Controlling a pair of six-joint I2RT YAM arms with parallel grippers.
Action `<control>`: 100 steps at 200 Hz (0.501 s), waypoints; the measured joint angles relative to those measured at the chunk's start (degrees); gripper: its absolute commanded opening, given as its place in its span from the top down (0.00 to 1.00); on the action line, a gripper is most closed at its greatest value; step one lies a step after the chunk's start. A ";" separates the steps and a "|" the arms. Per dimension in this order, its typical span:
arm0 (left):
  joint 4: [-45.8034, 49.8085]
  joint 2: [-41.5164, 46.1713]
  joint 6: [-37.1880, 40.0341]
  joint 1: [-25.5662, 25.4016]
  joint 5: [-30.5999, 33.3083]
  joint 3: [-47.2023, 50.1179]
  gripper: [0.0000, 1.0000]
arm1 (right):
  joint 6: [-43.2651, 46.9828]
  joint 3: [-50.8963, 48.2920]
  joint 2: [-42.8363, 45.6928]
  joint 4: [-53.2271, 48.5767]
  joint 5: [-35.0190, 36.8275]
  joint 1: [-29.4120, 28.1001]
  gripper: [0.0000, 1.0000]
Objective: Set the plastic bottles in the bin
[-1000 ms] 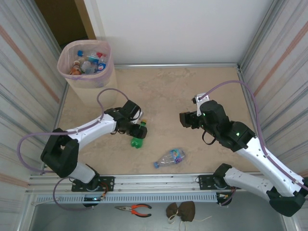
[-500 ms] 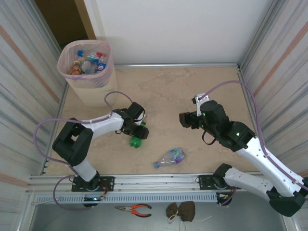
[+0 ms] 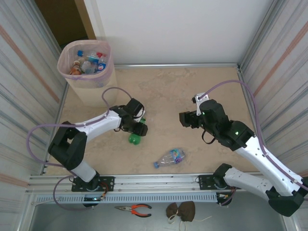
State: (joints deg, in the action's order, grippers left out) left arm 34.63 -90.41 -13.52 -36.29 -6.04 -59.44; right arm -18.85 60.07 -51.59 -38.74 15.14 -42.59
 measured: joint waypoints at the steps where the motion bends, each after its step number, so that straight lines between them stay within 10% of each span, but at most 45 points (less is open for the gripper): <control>1: 0.13 0.13 0.09 0.04 0.00 -0.11 0.43 | 0.00 0.00 -0.07 0.02 0.00 0.00 0.21; 100: 16.24 8.55 15.32 16.61 0.13 -29.31 0.44 | 0.20 0.00 -3.76 2.75 -1.95 0.35 0.21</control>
State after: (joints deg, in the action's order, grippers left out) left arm 50.87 -81.87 1.80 -19.68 -5.91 -88.75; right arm -18.65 60.07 -55.35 -35.99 13.19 -42.24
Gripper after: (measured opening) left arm 0.586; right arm 0.788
